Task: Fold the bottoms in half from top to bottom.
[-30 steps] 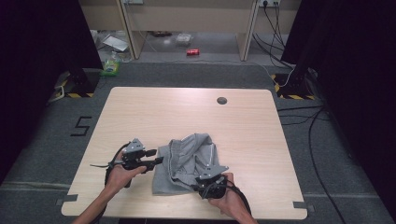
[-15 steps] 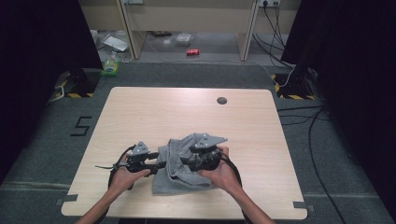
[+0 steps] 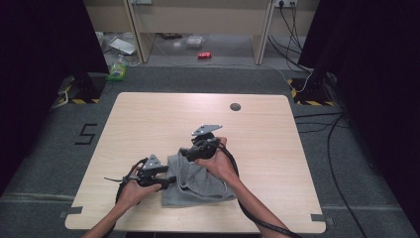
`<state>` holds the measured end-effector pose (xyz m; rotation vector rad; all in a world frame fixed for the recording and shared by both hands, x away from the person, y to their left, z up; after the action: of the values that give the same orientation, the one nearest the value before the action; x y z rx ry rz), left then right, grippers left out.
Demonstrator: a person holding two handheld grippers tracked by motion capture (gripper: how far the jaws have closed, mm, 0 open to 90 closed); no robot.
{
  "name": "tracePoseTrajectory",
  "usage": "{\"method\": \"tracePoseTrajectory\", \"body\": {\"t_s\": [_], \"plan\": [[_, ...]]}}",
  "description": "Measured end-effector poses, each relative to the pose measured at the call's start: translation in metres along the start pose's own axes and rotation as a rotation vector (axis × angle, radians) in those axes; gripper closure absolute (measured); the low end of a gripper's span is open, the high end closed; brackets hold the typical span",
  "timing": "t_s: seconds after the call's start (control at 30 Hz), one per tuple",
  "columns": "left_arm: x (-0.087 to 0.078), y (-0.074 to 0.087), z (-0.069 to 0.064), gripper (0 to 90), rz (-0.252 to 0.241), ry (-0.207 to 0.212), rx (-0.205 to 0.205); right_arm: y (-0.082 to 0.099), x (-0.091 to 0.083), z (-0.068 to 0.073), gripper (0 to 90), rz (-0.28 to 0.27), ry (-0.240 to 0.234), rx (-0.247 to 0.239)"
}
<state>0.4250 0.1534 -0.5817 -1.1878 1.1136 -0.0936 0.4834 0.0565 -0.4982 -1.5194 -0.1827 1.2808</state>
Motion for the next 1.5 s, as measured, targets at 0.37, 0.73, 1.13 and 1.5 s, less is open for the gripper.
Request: {"method": "tracePoseTrajectory", "body": {"t_s": [0.37, 0.73, 1.13, 1.5], "plan": [[0.0, 0.002, -0.001, 42.0, -0.008, -0.02, 0.031, -0.002, 0.036, 0.006, 45.6, 0.08, -0.003, -0.006], [0.0, 0.002, 0.0, 42.2, -0.008, -0.007, 0.027, 0.004, -0.002, 0.01, 83.3, 0.022, -0.047, -0.01], [0.0, 0.001, 0.0, 42.2, -0.005, -0.003, 0.023, 0.059, -0.091, 0.042, 89.8, -0.078, -0.063, -0.046], [-0.005, -0.002, -0.003, 39.1, -0.017, 0.037, -0.042, 0.096, -0.105, 0.034, 71.7, -0.065, -0.011, -0.031]]}}
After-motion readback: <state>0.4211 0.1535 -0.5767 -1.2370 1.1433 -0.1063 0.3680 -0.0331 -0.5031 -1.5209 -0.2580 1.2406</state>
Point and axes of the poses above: each handheld gripper's, and its own axes: x roughly forward along the jaws, y roughly out of its underside, z roughly to its left, the point moved 10 cm from there along x, roughly forward along the jaws, and after that the axes turned 3 degrees about x, right-handed, at the moved point
